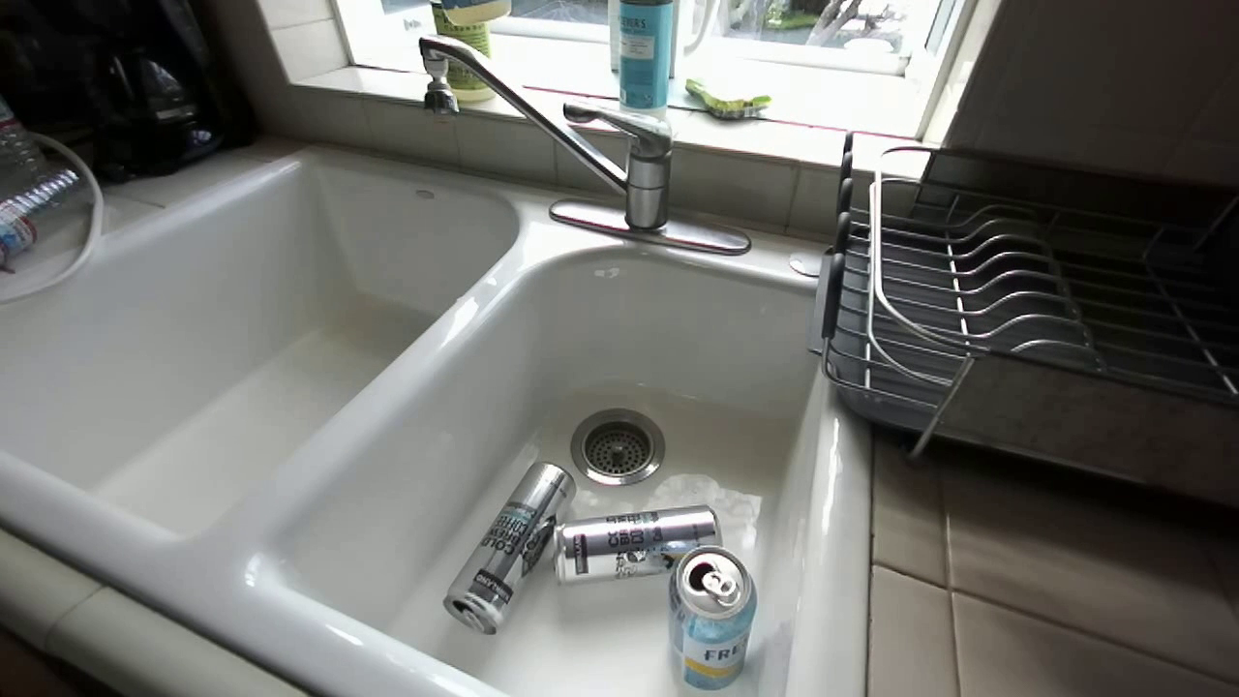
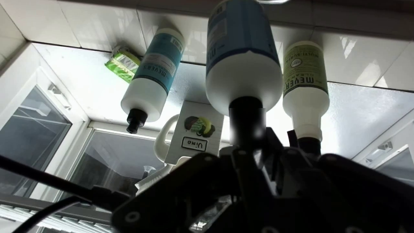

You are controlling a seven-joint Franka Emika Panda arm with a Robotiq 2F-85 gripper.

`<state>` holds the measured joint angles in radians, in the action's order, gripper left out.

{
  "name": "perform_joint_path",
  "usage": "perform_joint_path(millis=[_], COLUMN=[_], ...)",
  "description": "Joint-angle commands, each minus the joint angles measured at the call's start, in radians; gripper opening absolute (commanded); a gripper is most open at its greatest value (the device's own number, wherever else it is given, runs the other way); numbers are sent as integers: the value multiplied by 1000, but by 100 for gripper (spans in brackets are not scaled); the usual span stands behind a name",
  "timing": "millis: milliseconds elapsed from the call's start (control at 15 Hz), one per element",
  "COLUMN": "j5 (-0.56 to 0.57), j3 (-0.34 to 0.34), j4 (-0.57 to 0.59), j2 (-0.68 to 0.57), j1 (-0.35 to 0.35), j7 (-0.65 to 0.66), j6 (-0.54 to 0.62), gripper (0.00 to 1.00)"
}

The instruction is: Put the blue pump bottle in the sink on the left then press down on the top of the bottle.

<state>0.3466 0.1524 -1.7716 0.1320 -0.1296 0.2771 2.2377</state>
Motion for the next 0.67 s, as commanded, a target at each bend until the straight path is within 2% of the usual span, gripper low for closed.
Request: perform_joint_path(millis=[0, 600], j5=[80, -82], j3=[40, 47], j4=[-92, -264], j2=[101, 241], j1=[13, 6], j7=[101, 81], j6=[10, -9], gripper=[4, 4])
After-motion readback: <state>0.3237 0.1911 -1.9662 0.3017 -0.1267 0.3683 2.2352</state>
